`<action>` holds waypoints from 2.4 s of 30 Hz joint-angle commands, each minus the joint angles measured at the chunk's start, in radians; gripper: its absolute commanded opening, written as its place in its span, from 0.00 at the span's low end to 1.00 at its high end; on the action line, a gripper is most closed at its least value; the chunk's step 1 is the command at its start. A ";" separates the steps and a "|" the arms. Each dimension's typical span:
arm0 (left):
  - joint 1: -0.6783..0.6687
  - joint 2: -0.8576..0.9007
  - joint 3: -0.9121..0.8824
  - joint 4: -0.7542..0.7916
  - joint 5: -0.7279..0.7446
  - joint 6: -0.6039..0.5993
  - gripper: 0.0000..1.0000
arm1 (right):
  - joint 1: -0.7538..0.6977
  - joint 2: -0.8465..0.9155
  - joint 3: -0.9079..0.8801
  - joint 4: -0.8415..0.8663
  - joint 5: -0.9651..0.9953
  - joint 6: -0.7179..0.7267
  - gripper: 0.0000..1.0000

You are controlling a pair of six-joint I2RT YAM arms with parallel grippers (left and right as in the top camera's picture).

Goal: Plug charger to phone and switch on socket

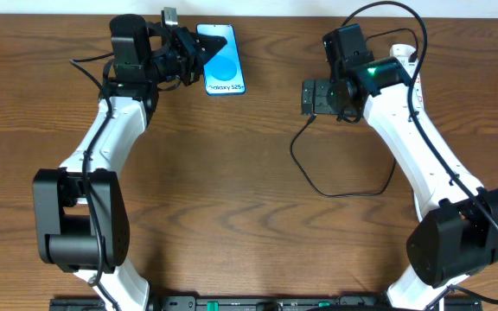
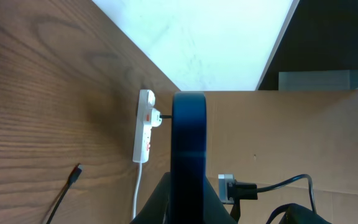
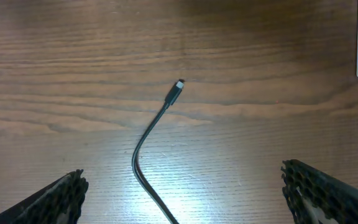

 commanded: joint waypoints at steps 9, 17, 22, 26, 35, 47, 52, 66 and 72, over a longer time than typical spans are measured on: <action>0.003 -0.011 0.012 0.008 0.035 0.009 0.07 | 0.003 -0.024 -0.004 -0.003 0.016 -0.004 0.99; 0.003 -0.011 0.012 0.008 0.042 0.009 0.07 | 0.002 -0.024 -0.004 -0.004 0.016 -0.004 0.99; 0.003 -0.011 0.012 0.008 0.043 0.009 0.07 | 0.016 -0.024 -0.004 -0.003 0.016 -0.004 0.99; 0.003 -0.011 0.012 0.008 0.042 0.009 0.07 | 0.016 -0.024 -0.004 -0.003 0.016 -0.004 0.99; 0.003 -0.011 0.012 0.008 0.042 0.009 0.07 | 0.016 -0.024 -0.004 -0.004 0.016 -0.004 0.99; 0.003 -0.011 0.012 0.008 0.084 0.010 0.07 | 0.016 -0.024 -0.004 -0.003 0.016 -0.004 0.99; 0.003 -0.011 0.012 0.008 0.096 0.013 0.07 | 0.008 -0.024 -0.004 -0.003 0.016 -0.004 0.99; 0.003 -0.011 0.012 0.008 0.097 0.013 0.07 | 0.029 -0.024 -0.004 -0.003 0.016 -0.004 0.99; 0.003 -0.011 0.012 0.008 0.104 0.013 0.07 | 0.036 -0.024 -0.004 -0.003 0.016 -0.004 0.99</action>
